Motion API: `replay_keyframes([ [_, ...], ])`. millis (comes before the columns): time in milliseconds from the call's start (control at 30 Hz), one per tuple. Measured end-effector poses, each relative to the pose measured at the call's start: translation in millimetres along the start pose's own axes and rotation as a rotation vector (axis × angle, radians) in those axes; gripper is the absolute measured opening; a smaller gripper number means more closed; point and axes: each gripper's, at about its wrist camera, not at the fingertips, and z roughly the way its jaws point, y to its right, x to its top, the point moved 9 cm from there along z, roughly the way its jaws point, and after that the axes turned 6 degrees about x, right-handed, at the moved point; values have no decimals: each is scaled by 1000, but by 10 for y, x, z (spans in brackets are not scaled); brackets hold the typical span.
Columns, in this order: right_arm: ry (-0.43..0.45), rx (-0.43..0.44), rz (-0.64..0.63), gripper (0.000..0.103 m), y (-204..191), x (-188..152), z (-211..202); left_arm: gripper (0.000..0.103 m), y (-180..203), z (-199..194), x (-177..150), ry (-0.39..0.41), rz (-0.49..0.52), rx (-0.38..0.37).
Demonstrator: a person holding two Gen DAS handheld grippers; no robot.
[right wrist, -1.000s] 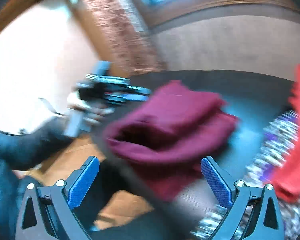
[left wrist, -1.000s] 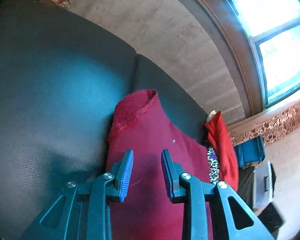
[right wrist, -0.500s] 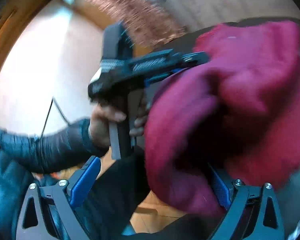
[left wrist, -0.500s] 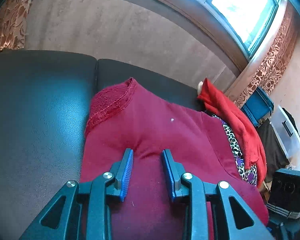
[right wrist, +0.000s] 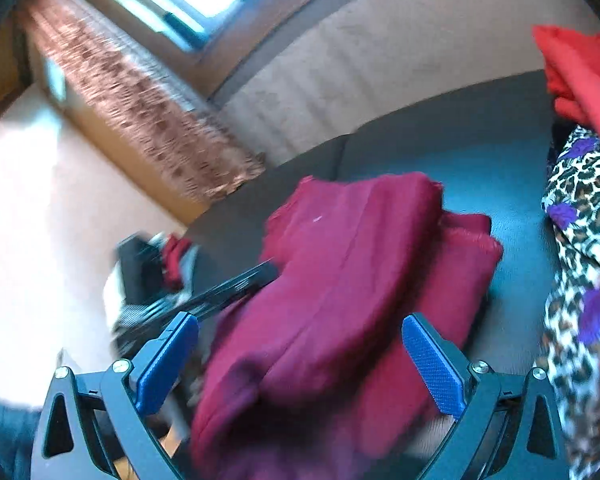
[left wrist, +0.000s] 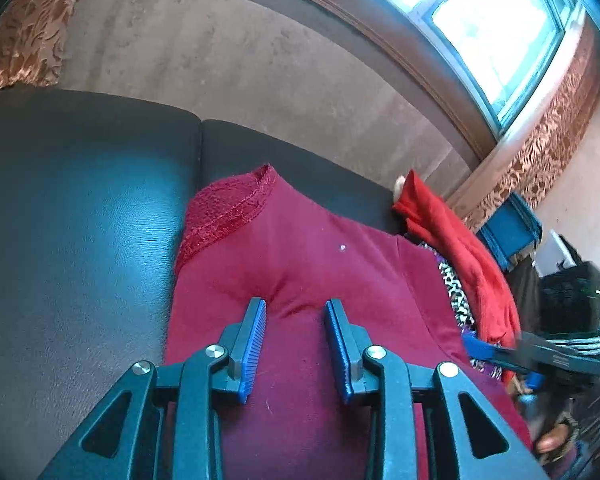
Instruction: Fold clothes
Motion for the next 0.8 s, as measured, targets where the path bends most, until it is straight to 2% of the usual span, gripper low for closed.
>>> replay_keyframes([
  [33, -3, -15, 24, 102, 48, 24, 101, 31, -8, -25, -5, 6, 1, 3],
  [67, -3, -19, 34, 93, 76, 31, 187, 31, -10, -52, -11, 14, 6, 7],
  [100, -4, -23, 44, 74, 104, 37, 266, 31, -11, -96, -13, 27, 8, 12],
  [133, -8, -34, 54, 61, 130, 40, 308, 31, -14, -149, -14, 43, 8, 16],
  [167, -23, -61, 64, 36, 159, 38, 353, 31, -7, -211, -11, 56, 5, 9],
  [200, -31, -92, 49, 19, 139, 68, 365, 31, 6, -277, -6, 67, 0, -5],
  [267, -42, -153, 14, 17, 86, 140, 368, 31, 43, -408, 3, 91, 2, -31],
  [333, 22, -196, -72, 15, -103, 328, 136, 34, 124, -480, -22, 107, 53, -45],
  [400, 81, -254, -134, 11, -139, 447, -75, 35, 214, -447, -92, 81, 101, -65],
  [500, -15, -367, -64, 12, 408, 276, 53, 36, 347, -345, -254, 34, 175, -78],
  [533, -44, -359, -15, 12, 588, 178, 132, 37, 377, -338, -283, 40, 198, -69],
  [667, 102, -133, 129, 12, 845, 184, 66, 40, 518, -361, -296, 56, 238, -66],
  [800, 129, -56, 138, 12, 881, 185, 37, 40, 726, -280, -358, 28, 290, -82],
])
